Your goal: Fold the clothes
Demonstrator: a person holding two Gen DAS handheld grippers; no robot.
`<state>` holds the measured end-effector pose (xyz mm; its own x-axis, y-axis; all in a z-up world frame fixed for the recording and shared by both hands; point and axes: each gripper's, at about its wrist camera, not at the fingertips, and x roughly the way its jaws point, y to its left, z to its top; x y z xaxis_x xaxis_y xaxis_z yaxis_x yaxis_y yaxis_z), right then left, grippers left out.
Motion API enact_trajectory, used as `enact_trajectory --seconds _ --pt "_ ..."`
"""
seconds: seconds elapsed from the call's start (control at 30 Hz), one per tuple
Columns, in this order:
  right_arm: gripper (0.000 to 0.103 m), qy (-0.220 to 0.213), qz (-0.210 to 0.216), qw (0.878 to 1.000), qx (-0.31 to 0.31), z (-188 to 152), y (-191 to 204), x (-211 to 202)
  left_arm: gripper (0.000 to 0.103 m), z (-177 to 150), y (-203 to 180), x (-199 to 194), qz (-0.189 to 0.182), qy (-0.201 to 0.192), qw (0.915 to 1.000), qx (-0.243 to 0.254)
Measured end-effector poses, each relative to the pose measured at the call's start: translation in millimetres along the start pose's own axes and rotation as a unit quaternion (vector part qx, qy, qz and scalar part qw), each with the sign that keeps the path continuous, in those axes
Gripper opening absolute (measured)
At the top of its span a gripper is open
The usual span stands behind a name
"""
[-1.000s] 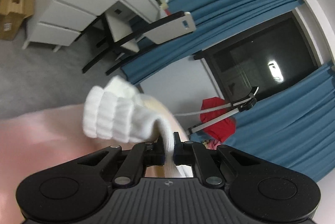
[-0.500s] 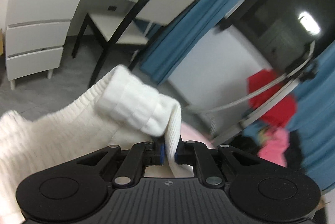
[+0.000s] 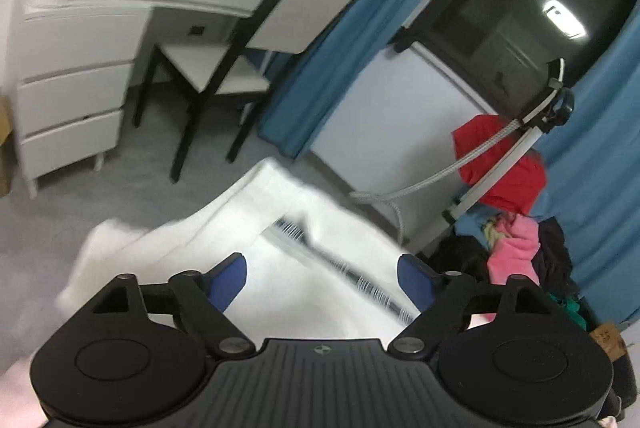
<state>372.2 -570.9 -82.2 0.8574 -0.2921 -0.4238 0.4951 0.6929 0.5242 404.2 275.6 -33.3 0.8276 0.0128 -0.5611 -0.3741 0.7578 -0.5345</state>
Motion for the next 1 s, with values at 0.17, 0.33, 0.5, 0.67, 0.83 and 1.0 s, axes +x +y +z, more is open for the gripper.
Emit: enact_trajectory --seconds 0.17,0.33,0.5,0.67,0.83,1.0 --pt "0.067 0.056 0.041 0.990 0.122 -21.9 -45.5 -46.6 0.095 -35.8 55.7 -48.0 -0.021 0.031 0.9925 -0.116" --pt "0.067 0.136 0.071 0.969 0.196 -67.4 -78.2 -60.2 0.095 -73.3 109.0 -47.7 -0.036 0.062 0.9745 -0.213" --pt "0.067 0.136 0.101 0.964 0.207 -84.2 -81.7 -27.4 0.091 -79.5 106.1 -14.6 -0.036 0.024 0.9829 -0.179" --pt "0.064 0.078 0.082 0.972 0.205 -82.4 -74.9 13.6 0.050 -70.4 83.9 20.0 -0.001 -0.031 0.9863 -0.162" --pt "0.019 0.041 0.042 0.985 0.161 -69.8 -60.6 29.8 0.019 -66.7 64.2 18.3 0.029 -0.074 0.9902 -0.115" --pt "0.014 0.027 0.051 0.986 0.154 -55.5 -55.6 -0.1 0.012 -50.5 52.7 -18.2 0.009 -0.083 0.9910 -0.104"
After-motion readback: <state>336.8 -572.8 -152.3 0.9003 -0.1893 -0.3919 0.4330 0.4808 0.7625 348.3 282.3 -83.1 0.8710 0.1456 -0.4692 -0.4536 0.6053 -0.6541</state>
